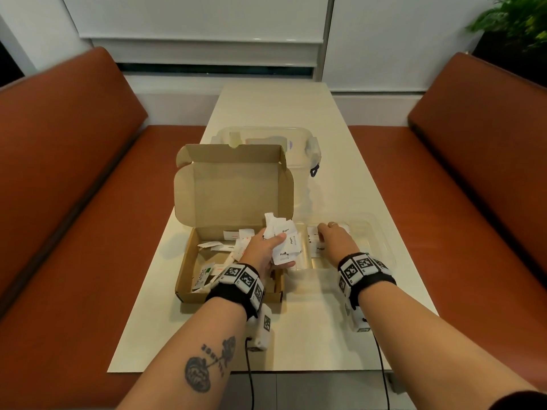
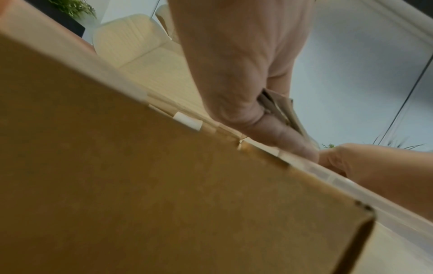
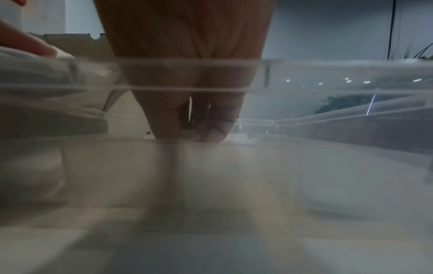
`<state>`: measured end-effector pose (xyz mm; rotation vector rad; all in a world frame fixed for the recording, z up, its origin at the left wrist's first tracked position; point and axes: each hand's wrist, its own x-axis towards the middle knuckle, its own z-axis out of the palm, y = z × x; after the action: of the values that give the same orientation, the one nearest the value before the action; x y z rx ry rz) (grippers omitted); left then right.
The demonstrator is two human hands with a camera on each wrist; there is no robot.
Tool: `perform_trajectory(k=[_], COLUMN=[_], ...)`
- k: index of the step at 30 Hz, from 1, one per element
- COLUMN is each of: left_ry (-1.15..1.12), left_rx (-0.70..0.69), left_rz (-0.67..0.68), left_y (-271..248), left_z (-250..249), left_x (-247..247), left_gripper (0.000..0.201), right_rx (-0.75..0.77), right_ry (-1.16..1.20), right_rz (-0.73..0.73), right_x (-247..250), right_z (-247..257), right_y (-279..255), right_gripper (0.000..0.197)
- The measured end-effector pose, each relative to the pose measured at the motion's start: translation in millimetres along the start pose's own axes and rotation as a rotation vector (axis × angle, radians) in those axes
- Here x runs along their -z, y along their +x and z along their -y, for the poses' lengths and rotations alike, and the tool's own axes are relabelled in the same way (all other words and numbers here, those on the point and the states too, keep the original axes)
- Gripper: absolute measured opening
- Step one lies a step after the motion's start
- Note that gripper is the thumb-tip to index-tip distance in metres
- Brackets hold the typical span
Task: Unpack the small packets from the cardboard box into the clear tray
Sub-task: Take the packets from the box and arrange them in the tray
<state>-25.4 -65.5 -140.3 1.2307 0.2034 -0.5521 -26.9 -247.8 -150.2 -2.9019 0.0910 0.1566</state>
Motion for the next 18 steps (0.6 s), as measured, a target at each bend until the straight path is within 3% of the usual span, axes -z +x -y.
perform_trajectory(k=[4, 9, 13, 18], left_ry=[0.024, 0.076, 0.089, 0.099], left_rx=[-0.008, -0.033, -0.051, -0.072], left_rz=[0.008, -0.023, -0.005, 0.033], left_y=[1.8, 5.8, 7.9, 6.9], left_z=[0.1, 1.8, 1.8, 0.9], left_x=[1.0, 0.5, -4.1, -8.1], left_gripper=[0.024, 0.028, 0.025, 0.034], right_rx=[-0.021, -0.019, -0.044, -0.081], right_ry=[-0.002, 0.299, 0.671, 0.759], right_rz=[-0.023, -0.24, -0.168, -0.187], right_x=[0.6, 11.4, 22.0, 23.0], right_z=[0.8, 15.1, 30.1, 29.2], right_y=[-2.9, -5.8, -8.0, -11.5], right_gripper=[0.023, 0.021, 0.02, 0.022])
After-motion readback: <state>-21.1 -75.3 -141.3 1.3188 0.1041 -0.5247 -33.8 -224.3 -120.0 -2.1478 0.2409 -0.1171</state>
